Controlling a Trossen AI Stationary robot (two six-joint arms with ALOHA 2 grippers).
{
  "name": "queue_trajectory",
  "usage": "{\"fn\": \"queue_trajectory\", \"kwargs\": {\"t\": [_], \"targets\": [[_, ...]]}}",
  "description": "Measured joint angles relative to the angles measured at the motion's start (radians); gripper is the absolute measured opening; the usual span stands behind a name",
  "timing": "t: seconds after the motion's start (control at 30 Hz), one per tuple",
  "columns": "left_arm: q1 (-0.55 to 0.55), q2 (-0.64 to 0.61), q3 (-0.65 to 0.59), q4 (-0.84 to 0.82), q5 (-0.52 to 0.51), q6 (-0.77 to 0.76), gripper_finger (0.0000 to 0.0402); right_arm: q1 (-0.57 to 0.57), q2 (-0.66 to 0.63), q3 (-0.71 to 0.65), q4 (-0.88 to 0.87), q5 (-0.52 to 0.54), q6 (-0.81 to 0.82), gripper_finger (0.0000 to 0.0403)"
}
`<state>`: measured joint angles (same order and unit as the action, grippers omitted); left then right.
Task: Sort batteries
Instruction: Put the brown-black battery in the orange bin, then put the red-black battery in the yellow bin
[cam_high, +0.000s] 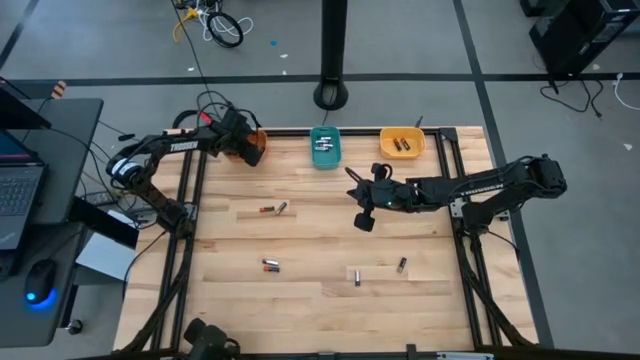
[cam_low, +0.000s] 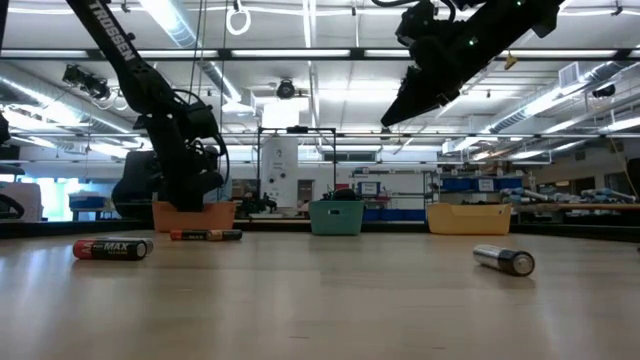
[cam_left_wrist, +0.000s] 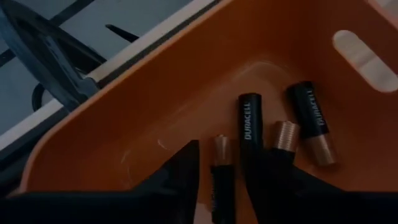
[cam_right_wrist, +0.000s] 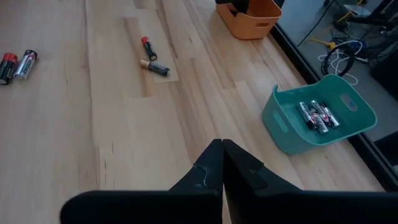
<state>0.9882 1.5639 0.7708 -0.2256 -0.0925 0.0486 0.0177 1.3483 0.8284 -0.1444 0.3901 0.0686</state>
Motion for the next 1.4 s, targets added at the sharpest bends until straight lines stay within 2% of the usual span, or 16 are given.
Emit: {"fn": "queue_trajectory", "kwargs": {"t": [0.13, 0.27, 0.43, 0.53, 0.6, 0.77, 1.0, 1.17, 1.4], "targets": [[-0.001, -0.011, 0.000, 0.011, -0.010, 0.017, 0.0137, 0.000, 0.000, 0.000, 0.000, 0.000, -0.018, 0.0013], [-0.022, -0.075, 0.000, 0.017, -0.031, 0.053, 0.0132, 0.000, 0.000, 0.000, 0.000, 0.000, -0.033, 0.0019], [-0.117, -0.222, 0.000, -0.004, -0.049, 0.081, 0.0075, -0.005, -0.001, 0.000, 0.000, 0.000, -0.083, 0.0009], [-0.219, -0.314, -0.001, -0.063, -0.049, 0.120, 0.0023, -0.012, -0.002, 0.000, 0.000, 0.000, -0.091, 0.0010], [-0.298, -0.368, -0.010, -0.098, -0.047, 0.131, 0.0008, -0.014, -0.002, 0.000, -0.001, 0.000, -0.088, 0.0015], [-0.502, -0.465, -0.051, -0.147, -0.017, 0.075, 0.0010, -0.014, -0.002, 0.000, -0.003, 0.000, -0.080, 0.0021], [-0.753, -0.490, -0.124, -0.172, 0.003, -0.091, 0.0009, 0.003, -0.002, 0.000, -0.006, 0.000, -0.072, 0.0012], [-0.828, -0.484, -0.176, -0.176, -0.011, -0.201, 0.0031, 0.006, -0.002, 0.000, -0.006, 0.000, -0.072, 0.0024], [-0.854, -0.476, -0.232, -0.187, -0.015, -0.213, 0.0090, 0.006, -0.003, 0.000, -0.007, 0.000, -0.074, 0.0012]]}}
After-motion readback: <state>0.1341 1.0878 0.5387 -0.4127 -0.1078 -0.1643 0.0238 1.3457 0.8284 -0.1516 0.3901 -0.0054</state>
